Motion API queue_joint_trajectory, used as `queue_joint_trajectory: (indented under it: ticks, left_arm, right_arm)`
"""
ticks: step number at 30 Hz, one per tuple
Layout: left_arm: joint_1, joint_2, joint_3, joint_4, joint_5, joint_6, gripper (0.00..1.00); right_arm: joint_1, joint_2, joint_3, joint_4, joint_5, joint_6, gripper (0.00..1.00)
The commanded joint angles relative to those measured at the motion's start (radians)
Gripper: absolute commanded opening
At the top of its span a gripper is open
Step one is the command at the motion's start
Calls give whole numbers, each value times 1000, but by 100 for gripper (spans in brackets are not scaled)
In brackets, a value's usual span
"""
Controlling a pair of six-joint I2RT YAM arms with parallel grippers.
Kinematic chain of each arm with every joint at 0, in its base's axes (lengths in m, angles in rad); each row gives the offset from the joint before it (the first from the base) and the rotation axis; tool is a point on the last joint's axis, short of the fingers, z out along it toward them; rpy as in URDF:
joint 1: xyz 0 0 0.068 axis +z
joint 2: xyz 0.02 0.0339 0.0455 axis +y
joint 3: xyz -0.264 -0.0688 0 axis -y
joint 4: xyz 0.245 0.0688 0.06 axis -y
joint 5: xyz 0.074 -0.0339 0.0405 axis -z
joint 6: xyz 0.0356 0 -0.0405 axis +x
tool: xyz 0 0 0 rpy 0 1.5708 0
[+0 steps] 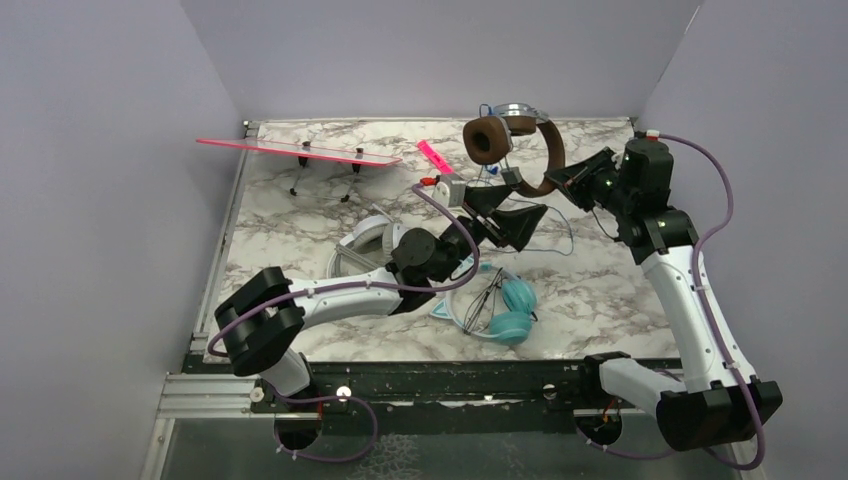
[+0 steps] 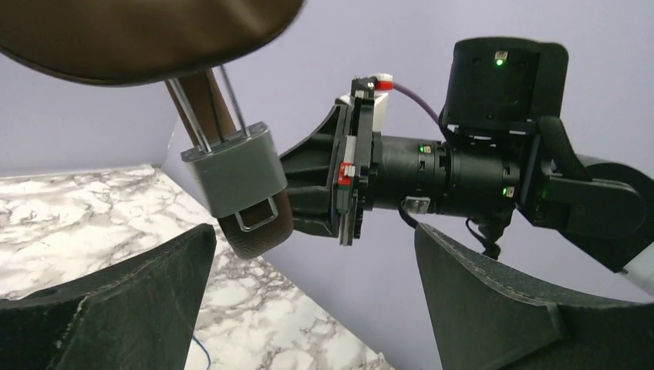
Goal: Wrap the headphones
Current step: Pick up the headphones from the center of the board.
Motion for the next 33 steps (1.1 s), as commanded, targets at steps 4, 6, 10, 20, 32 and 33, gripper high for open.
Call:
queue_joint_trajectory:
  ticks: [4, 6, 10, 20, 32, 33]
  left_arm:
    - [-15, 31, 67, 40, -147, 61, 96]
    - [-15, 52, 113, -20, -152, 85, 88]
    - [-15, 79, 146, -74, -188, 40, 71]
    - [-15, 86, 158, -125, -234, -68, 19]
    - [2, 15, 98, -30, -186, -67, 0]
    - [2, 10, 88, -11, -184, -60, 0]
  right_arm:
    - [16, -51, -31, 42, 43, -63, 1]
    - [16, -67, -50, 35, 39, -69, 1]
    - [20, -84, -51, 29, 17, -90, 1]
    - [21, -116, -33, 1, 29, -180, 1]
    - [19, -8, 66, -71, -64, -296, 77]
    - [19, 15, 72, -80, -91, -297, 80]
